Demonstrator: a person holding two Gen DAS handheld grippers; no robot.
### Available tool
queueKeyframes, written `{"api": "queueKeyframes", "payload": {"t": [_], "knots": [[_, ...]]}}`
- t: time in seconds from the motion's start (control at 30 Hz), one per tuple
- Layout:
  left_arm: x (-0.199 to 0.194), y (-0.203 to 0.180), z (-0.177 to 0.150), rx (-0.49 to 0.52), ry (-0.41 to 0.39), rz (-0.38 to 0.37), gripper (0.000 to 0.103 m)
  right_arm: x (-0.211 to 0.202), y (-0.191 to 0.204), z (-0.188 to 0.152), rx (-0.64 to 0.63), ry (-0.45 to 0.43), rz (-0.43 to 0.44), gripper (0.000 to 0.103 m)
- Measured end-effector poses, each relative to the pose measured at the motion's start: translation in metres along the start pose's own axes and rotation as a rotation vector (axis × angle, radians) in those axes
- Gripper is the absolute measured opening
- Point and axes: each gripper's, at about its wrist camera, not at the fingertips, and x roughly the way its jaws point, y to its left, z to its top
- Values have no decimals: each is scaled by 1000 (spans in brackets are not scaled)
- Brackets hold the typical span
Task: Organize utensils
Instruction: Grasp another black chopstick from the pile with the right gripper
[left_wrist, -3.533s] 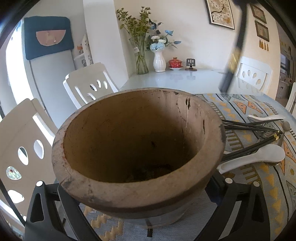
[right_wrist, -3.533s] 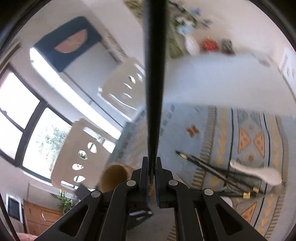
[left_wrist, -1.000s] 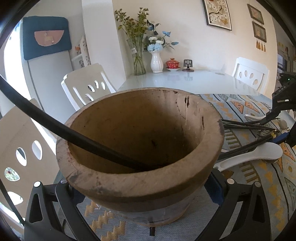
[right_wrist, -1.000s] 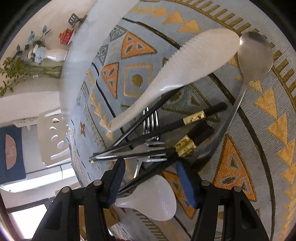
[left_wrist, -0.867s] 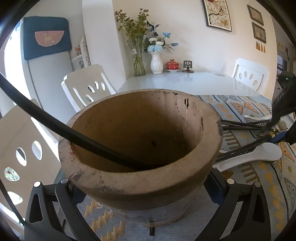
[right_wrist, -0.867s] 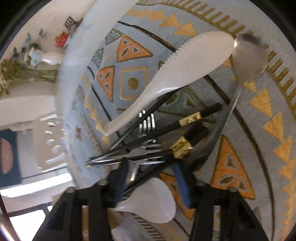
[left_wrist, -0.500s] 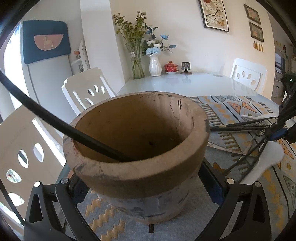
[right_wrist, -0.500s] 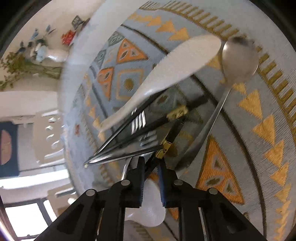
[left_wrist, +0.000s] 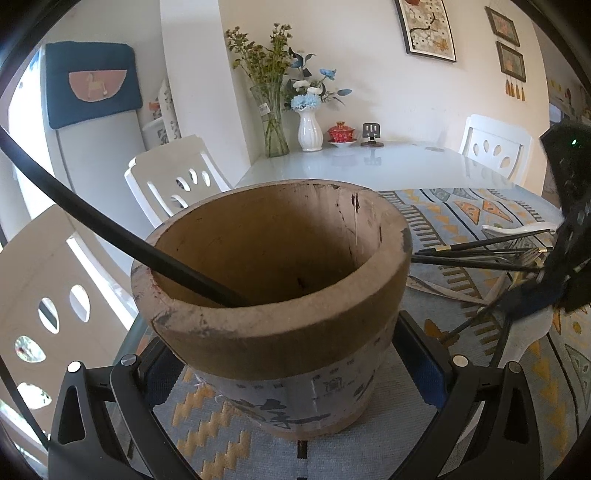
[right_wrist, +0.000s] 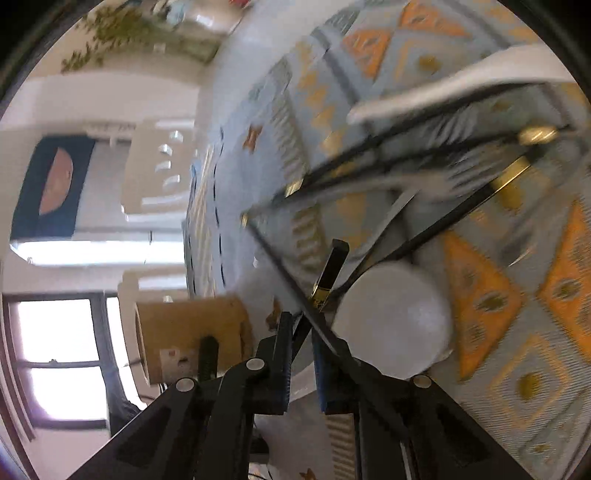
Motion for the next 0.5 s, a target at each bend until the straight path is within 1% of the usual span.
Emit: {"api": "queueKeyframes", "payload": {"t": [0.1,0.17,0.2,0.23,0.27,0.37,0.5], "knots": [[0,0,0,-1,0,-2,102,22,10,-1,-15,29,-40,11],[0,-1,0,-1,2,-2,102,33,16,1,-34,34,-81,11],[1,-1,-1,-1,4,-2,102,35,18,2,-42,31,-83,11],[1,-1,-1,-1,8,-4,102,38,22,5,-53,27,-102,11],[2,0,-1,-1,11,-4,102,44,25,7,-67,32,-139,11],[5,0,-1,-1,24,-8,102,49,27,12,-55,30,-146,11],[7,-1,-1,3,39,-5,102,47,19,11,-45,23,-117,11]]}}
